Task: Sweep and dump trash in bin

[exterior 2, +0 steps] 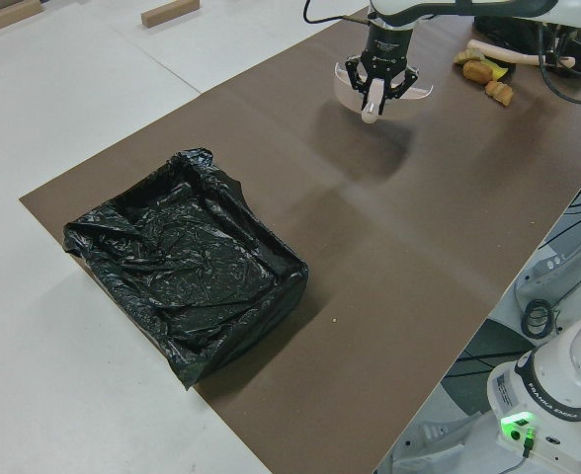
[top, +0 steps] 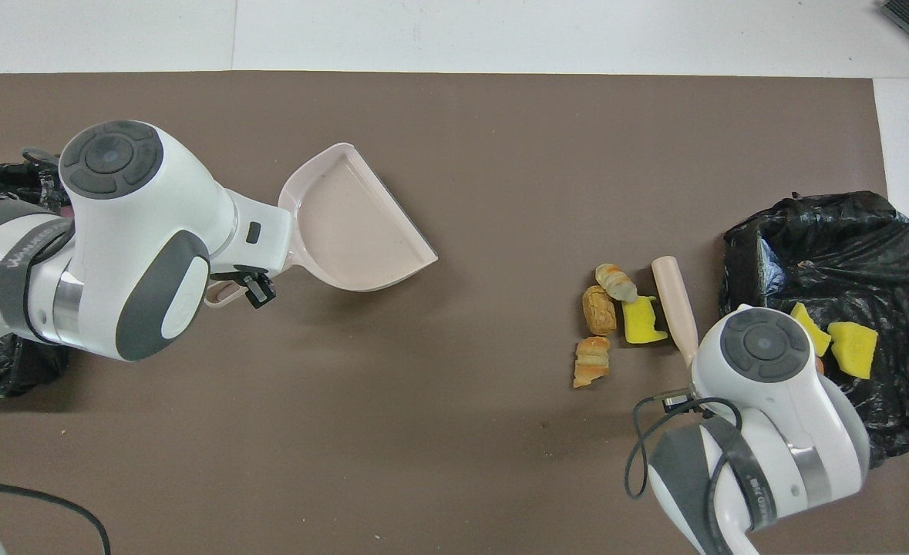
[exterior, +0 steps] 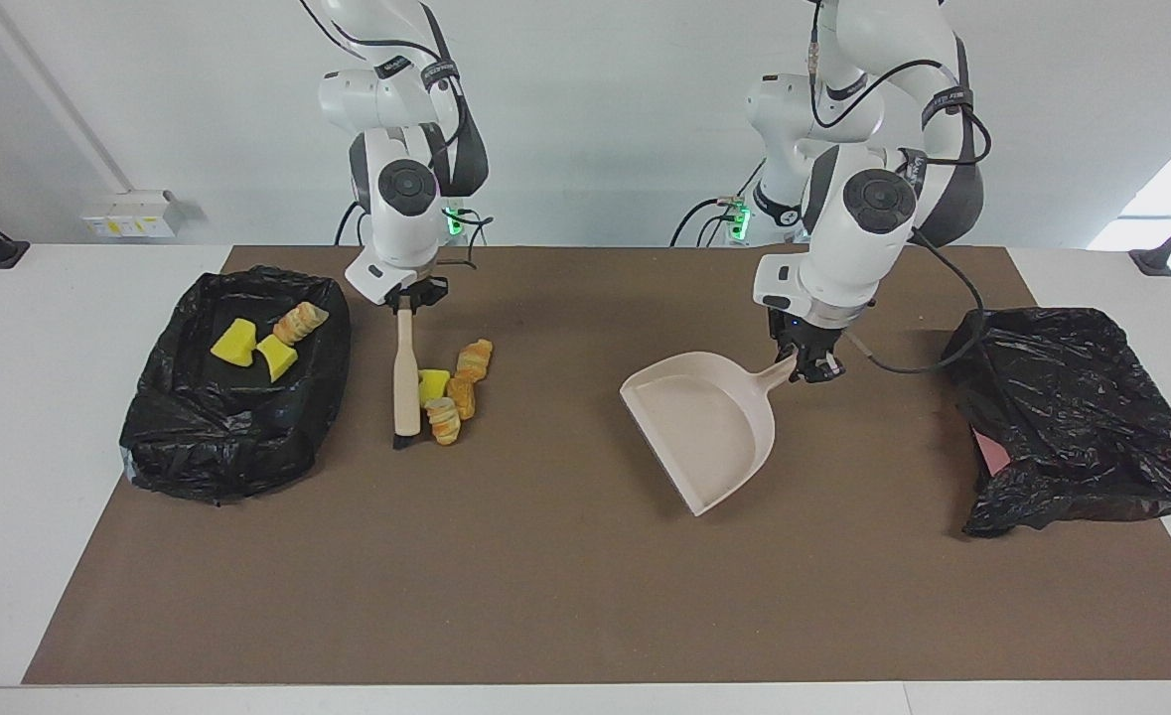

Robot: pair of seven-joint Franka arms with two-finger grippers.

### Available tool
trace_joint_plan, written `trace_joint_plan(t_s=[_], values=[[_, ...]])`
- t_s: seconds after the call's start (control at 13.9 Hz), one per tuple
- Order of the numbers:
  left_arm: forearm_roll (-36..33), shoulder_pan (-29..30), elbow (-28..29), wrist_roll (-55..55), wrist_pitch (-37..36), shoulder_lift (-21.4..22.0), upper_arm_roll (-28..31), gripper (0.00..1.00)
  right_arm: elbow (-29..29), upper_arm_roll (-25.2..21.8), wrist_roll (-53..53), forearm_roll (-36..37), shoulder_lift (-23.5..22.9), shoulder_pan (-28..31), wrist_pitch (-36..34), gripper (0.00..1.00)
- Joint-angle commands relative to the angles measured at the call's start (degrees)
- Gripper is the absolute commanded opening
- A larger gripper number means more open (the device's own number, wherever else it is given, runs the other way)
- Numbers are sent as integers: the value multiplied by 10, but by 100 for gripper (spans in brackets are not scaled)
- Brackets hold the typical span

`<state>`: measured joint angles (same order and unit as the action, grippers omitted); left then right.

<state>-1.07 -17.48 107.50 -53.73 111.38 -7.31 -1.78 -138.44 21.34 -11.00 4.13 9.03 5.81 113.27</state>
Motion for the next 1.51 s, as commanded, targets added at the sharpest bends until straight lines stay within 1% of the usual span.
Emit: trace_joint_plan(t_s=[0.0,0.22,0.29,0.36,0.43,0.5,0.65,0.72,0.87,1.01,1.15,1.3,1.44], values=[[-9,-10,71,-110,66,45,-2,0,10,4,-9,-59,-16,-22,13,0],[-11,-39,104,-122,73,53,-3,0,16,4,-11,-104,-21,-38,15,0],[-31,-62,113,-117,81,54,-3,0,16,4,-11,-125,-21,-45,17,0],[-53,-79,115,-87,85,53,-3,0,16,5,-11,-135,-20,-48,16,0],[-60,-90,120,-32,85,51,-4,0,16,4,-12,-147,-21,-57,16,0],[-60,-104,132,0,88,51,-4,0,16,4,-16,-158,-25,-72,19,0],[-64,-119,139,13,102,45,-4,0,20,5,-30,-163,-45,-84,40,0],[-64,-123,139,14,103,42,-4,0,34,4,-31,-169,-68,-99,42,0],[-64,-141,141,18,104,34,-4,0,66,5,-31,-206,-100,-120,46,0],[-64,-148,141,35,104,33,-4,0,89,5,-30,-256,-110,-141,43,0],[-64,-149,141,39,104,33,-5,0,106,5,-28,-290,-114,-153,38,0],[-64,-151,141,46,107,33,-5,0,119,5,-31,-302,-111,-154,30,0],[-64,-151,141,46,108,33,-5,0,146,0,-54,-300,-91,-152,-20,0]])
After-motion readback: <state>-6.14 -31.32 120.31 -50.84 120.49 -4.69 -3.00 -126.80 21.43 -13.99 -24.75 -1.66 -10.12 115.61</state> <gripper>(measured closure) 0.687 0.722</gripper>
